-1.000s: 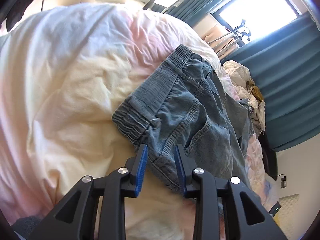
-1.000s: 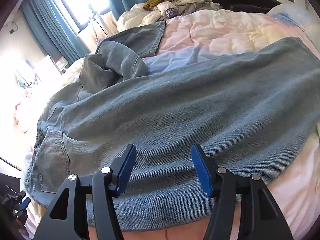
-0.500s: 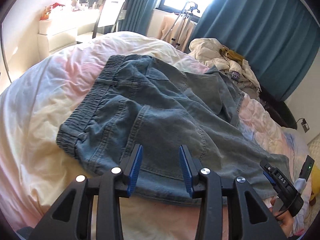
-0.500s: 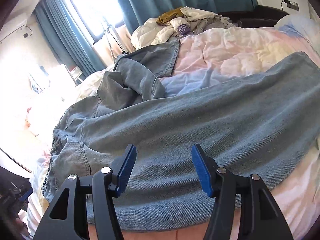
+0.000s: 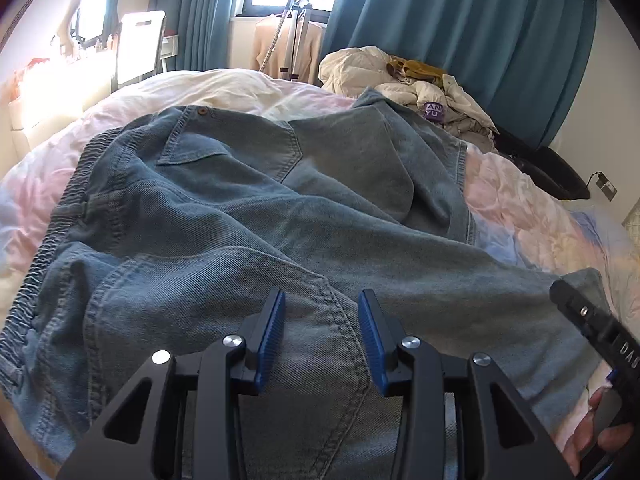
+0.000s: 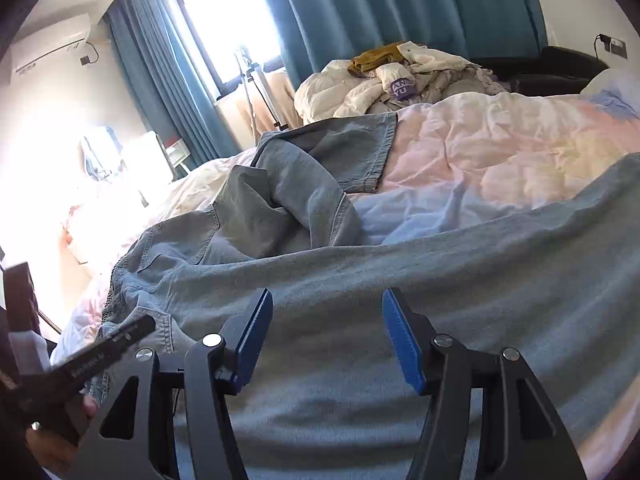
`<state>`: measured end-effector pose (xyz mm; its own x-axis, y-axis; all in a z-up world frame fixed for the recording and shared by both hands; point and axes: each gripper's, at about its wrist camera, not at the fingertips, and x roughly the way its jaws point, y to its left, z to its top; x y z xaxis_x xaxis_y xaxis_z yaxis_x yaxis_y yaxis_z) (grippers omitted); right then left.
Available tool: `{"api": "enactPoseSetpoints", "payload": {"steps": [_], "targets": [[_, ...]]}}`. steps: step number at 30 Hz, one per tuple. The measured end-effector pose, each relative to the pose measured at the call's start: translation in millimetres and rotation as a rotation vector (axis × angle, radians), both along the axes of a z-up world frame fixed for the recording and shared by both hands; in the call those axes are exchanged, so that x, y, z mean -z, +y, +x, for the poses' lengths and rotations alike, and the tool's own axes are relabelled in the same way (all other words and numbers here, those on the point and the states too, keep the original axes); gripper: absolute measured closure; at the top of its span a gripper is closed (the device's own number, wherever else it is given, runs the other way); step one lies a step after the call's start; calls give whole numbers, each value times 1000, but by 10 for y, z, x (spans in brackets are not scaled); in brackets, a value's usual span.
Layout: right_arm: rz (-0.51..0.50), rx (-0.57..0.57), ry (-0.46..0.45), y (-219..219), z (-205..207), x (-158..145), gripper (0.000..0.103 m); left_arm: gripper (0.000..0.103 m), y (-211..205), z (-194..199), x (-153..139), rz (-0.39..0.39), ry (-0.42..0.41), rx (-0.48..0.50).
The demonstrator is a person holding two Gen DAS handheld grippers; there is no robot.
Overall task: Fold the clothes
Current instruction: 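Move the right gripper to the jeans leg hem and grasp it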
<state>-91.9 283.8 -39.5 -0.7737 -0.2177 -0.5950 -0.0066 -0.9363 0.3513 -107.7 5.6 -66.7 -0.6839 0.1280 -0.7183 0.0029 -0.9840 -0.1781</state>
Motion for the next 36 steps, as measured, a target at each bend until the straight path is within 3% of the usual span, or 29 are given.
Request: {"api": "enactPoseSetpoints", "payload": {"steps": [3, 6, 12, 17, 19, 22, 24, 26, 27, 28, 32, 36], "targets": [[-126, 26, 9, 176, -255, 13, 47, 64, 47, -53, 142, -36, -3, 5], [-226, 47, 3, 315, -613, 10, 57, 64, 66, -76, 247, -59, -10, 9], [-369, 63, -44, 431, -1431, 165, 58, 64, 68, -63, 391, -64, 43, 18], [-684, 126, -204, 660, -2101, 747, 58, 63, 86, -113, 430, -64, 54, -2], [-756, 145, -300, 679, -2300, 981, 58, 63, 87, -131, 433, -64, 57, -5], [-728, 127, -313, 622, -2513, 1061, 58, 62, 67, -145, 446, -49, 63, -8], [-681, 144, -269, 621, -2619, 994, 59, 62, 75, -147, 458, -51, 69, -9], [-648, 182, -266, 627, -2720, 985, 72, 62, 79, -144, 460, -54, 74, -10], [-613, 208, -272, 631, -2753, 968, 92, 62, 73, -148, 459, -50, 74, -10], [-581, 226, -270, 644, -2771, 934, 98, 62, 65, -150, 455, -45, 72, -9], [-419, 275, -162, 708, -2648, 485, 103, 62, 29, -149, 443, -16, 68, -8], [-328, 357, -73, 1118, -2427, -78, 103, 62, 16, -144, 443, -1, 71, -7]]}}
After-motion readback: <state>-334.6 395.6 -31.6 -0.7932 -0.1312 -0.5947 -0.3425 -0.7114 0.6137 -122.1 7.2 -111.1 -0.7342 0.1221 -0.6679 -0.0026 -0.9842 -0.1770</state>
